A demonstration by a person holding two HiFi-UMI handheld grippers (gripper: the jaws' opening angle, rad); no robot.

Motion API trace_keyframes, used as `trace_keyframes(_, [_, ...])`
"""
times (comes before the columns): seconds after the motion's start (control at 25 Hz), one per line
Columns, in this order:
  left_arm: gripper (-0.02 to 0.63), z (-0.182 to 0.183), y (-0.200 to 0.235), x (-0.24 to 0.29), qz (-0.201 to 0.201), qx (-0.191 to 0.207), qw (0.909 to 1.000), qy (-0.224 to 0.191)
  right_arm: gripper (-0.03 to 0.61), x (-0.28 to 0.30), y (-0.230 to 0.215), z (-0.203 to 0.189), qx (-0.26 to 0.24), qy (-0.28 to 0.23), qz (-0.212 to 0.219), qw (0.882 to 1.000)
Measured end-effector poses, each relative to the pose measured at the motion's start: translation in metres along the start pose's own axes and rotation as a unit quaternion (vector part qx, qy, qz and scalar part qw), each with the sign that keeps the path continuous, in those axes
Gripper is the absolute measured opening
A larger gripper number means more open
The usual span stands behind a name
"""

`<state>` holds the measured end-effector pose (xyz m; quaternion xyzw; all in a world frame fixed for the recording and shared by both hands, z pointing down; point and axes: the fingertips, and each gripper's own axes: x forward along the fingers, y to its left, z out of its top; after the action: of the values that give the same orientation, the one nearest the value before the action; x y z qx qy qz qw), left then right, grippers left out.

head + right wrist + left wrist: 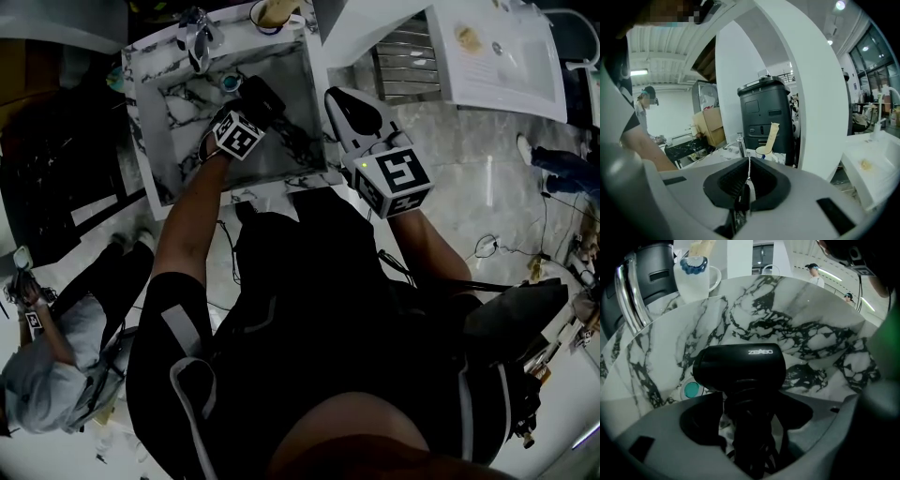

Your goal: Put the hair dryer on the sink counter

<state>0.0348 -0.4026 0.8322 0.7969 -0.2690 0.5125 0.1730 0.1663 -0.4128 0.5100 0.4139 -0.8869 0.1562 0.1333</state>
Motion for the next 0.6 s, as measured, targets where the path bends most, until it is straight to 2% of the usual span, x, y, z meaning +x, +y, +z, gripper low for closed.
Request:
trace_keyframes(0.2, [0.342, 0.008, 0.001, -0.02, 0.011, 0.007, 0.9996, -0.026, 0.025, -0.01, 0.013, 0.006, 0.007, -0.006, -0.008, 1.0])
trace_keyframes(0.48, [0.342, 0.033, 0.012, -0.068, 0.033, -0.008, 0.9948, -0.096, 0.025, -0.019, 0.033, 0.027, 0.003, -0.029, -0.014, 0.999])
trace_keyframes(0.6, [0.342, 0.042, 0.013, -0.093, 0.032, -0.031, 0.99, -0.134, 0.025, -0.023, 0.043, 0.035, 0.001, -0.038, -0.014, 0.999])
